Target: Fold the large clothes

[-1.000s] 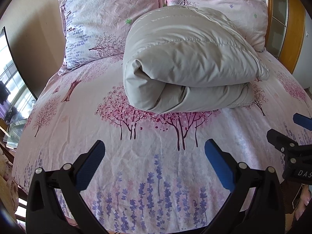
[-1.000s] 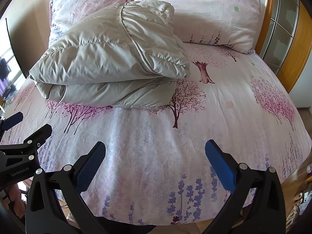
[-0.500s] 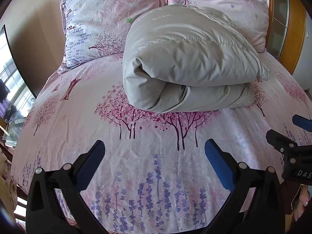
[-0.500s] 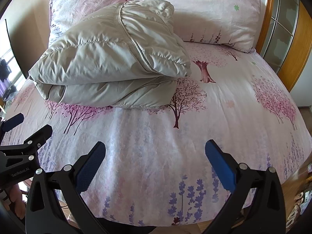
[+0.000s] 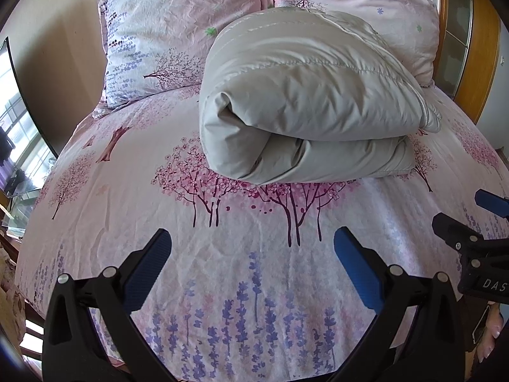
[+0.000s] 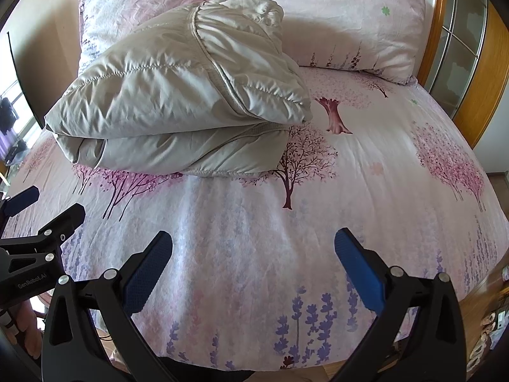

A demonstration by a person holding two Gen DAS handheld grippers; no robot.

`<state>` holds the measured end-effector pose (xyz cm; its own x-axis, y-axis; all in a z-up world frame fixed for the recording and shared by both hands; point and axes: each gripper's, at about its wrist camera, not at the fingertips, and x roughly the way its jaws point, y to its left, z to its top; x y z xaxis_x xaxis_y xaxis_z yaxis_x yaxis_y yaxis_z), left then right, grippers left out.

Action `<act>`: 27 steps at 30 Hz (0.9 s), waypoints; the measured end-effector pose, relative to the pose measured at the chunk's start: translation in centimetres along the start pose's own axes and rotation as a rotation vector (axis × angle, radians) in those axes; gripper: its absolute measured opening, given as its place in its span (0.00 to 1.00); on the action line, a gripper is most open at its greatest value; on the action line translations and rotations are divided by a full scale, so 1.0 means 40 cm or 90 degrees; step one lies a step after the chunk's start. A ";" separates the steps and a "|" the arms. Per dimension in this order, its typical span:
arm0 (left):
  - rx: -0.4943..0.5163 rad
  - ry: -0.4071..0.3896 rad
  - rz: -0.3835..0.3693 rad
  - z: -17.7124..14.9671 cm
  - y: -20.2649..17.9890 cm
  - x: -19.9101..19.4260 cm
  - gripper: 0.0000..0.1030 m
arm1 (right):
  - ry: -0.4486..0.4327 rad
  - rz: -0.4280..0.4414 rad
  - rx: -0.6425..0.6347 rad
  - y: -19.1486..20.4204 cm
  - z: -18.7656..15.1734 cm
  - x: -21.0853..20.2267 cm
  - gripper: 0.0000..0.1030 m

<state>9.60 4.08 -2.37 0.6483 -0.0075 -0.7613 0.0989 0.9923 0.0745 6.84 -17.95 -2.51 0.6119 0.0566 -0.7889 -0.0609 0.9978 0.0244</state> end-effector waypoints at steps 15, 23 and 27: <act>0.000 -0.010 -0.002 0.003 0.000 -0.002 0.98 | 0.001 0.003 0.001 0.015 -0.001 0.008 0.99; -0.005 -0.005 -0.007 0.003 0.002 0.003 0.98 | 0.001 0.004 0.001 0.017 0.000 0.008 0.99; -0.006 -0.003 -0.011 0.004 0.005 0.005 0.98 | -0.001 0.006 0.001 0.020 0.000 0.008 0.99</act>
<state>9.88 4.25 -2.41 0.6504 -0.0259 -0.7592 0.1030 0.9932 0.0543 6.96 -17.13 -2.74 0.6121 0.0656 -0.7880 -0.0654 0.9973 0.0322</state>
